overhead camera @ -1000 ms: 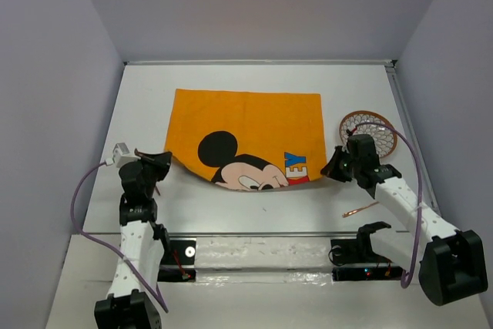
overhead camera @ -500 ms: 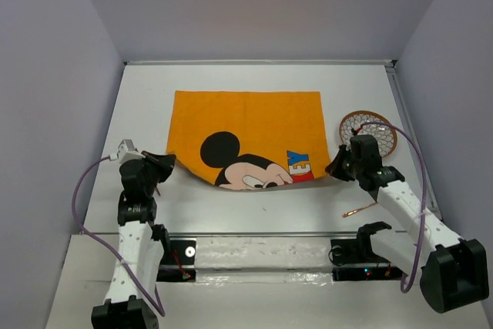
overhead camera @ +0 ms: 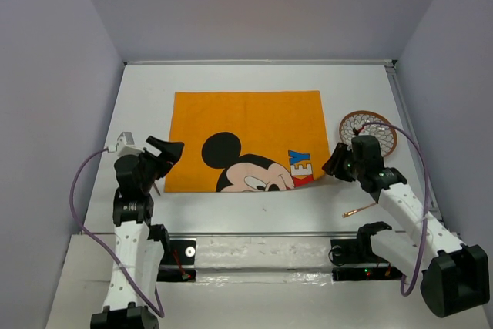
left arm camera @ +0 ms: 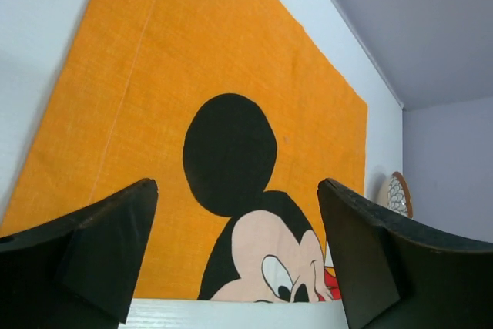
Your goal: Set the dinner table for one person
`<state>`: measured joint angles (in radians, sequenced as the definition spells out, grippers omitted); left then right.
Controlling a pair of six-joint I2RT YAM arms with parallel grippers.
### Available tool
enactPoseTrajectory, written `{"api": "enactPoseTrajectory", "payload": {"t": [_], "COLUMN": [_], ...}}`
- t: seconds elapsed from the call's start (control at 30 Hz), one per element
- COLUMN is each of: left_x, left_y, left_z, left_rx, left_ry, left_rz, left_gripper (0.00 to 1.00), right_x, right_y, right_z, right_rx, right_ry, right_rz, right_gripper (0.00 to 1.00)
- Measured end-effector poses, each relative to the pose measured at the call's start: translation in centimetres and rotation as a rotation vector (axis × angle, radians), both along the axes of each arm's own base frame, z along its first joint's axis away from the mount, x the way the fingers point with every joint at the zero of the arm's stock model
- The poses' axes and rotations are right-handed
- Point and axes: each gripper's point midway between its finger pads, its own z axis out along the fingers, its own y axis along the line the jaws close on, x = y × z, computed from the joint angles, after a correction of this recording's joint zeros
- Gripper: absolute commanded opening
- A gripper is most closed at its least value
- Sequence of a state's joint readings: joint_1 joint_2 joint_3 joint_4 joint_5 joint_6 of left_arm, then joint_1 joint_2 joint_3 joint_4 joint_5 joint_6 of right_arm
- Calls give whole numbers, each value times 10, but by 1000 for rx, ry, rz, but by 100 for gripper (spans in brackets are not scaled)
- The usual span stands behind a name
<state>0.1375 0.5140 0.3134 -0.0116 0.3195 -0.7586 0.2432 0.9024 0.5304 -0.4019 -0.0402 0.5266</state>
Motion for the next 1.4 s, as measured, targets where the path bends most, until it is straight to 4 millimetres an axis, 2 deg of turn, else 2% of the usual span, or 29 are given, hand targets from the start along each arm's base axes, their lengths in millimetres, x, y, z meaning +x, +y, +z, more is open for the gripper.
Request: {"api": "enactPoseTrajectory", "payload": {"t": [0.07, 0.2, 0.3, 0.43, 0.5, 0.57, 0.63, 0.7, 0.9, 1.0, 1.17, 1.23, 1.33, 1.4], "left_x": [3, 11, 17, 23, 22, 18, 13, 9, -20, -27, -30, -32, -36, -39], "left_y": [1, 5, 6, 0, -6, -16, -28, -41, -100, -102, -95, -94, -96, -98], "left_z": [14, 58, 88, 133, 142, 144, 145, 143, 136, 134, 143, 145, 146, 145], "left_rx": [15, 64, 97, 155, 179, 197, 229, 267, 367, 406, 445, 454, 460, 463], "left_ry": [-29, -118, -177, -273, -310, -328, -349, -366, -433, -455, -496, -507, -517, -515], "left_rz": [2, -1, -11, -56, -88, -133, -193, -260, -517, -530, -487, -481, -489, -496], "left_gripper": [99, 99, 99, 99, 99, 99, 99, 99, 99, 99, 99, 99, 99, 99], "right_x": [-2, 4, 12, 26, 31, 34, 36, 37, 29, 27, 30, 30, 31, 31], "right_y": [3, 8, 11, 11, 5, -3, -15, -29, -64, -71, -71, -71, -71, -71], "right_z": [2, 29, 58, 108, 127, 135, 133, 121, 88, 79, 48, 35, 28, 27], "right_rx": [11, 30, 39, 39, 17, -16, -65, -133, -305, -343, -386, -396, -402, -402], "right_ry": [2, -48, -102, -209, -253, -272, -260, -215, -75, -33, 89, 137, 161, 165], "right_rz": [22, 41, 53, 53, 28, -7, -53, -107, -225, -246, -245, -246, -253, -259], "right_gripper": [69, 71, 71, 67, 65, 64, 62, 62, 61, 59, 52, 44, 38, 16]}}
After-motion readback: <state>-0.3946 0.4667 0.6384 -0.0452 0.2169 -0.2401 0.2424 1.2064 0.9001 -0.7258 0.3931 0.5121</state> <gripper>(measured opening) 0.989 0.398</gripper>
